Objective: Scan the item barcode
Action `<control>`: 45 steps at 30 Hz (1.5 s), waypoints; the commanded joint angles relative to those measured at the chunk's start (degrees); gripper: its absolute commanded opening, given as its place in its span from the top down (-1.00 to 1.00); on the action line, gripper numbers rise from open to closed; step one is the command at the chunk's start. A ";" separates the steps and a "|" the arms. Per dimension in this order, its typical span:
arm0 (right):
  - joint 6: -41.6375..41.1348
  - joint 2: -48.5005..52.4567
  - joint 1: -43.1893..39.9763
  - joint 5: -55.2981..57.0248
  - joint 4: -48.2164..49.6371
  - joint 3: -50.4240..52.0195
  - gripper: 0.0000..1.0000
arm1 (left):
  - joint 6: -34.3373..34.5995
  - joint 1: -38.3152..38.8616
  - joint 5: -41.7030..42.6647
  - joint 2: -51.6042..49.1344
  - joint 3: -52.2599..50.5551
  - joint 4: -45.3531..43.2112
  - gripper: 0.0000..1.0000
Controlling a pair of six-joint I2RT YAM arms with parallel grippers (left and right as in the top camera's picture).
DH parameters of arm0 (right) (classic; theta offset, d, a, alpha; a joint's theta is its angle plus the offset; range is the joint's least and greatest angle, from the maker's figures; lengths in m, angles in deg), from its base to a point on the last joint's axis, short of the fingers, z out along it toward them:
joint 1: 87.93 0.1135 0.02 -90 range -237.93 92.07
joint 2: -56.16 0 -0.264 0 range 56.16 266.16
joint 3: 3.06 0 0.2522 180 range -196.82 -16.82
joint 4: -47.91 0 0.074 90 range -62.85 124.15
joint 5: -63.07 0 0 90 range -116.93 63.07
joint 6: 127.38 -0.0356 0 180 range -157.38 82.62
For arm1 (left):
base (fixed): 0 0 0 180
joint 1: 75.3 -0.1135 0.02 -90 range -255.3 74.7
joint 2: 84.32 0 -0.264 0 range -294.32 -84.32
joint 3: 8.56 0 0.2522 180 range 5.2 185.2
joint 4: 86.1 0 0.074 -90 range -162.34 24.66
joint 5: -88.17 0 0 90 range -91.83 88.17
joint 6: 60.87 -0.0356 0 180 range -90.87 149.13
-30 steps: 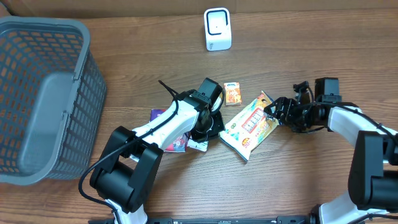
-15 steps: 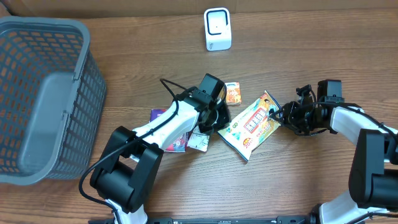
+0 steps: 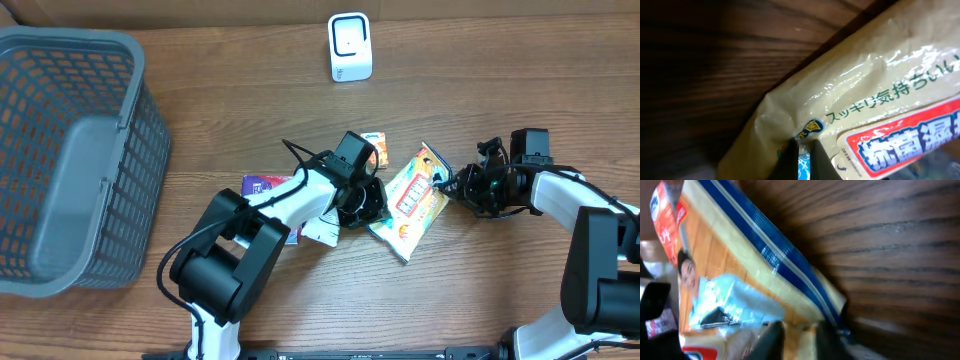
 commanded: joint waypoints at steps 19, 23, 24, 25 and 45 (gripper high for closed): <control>11.23 0.48 -1.75 9.44 -7.93 -7.69 -0.57 | -0.35 0.63 5.31 -8.41 -1.84 0.00 0.91; 15.78 0.59 -1.75 4.85 -4.28 -6.43 -0.78 | -1.09 0.37 5.68 -8.41 -1.84 0.09 0.91; 17.44 0.59 -1.75 3.08 -3.65 -6.21 -0.79 | -1.51 0.24 5.73 -8.41 -1.84 0.22 0.92; 18.08 0.59 -1.75 2.14 -3.13 -6.05 -0.80 | -1.88 0.09 5.73 -8.41 -1.84 0.48 0.92; 22.40 8.22 -1.81 -0.72 -1.05 -5.46 -0.58 | -3.82 -2.38 8.07 -7.98 -1.84 1.95 0.92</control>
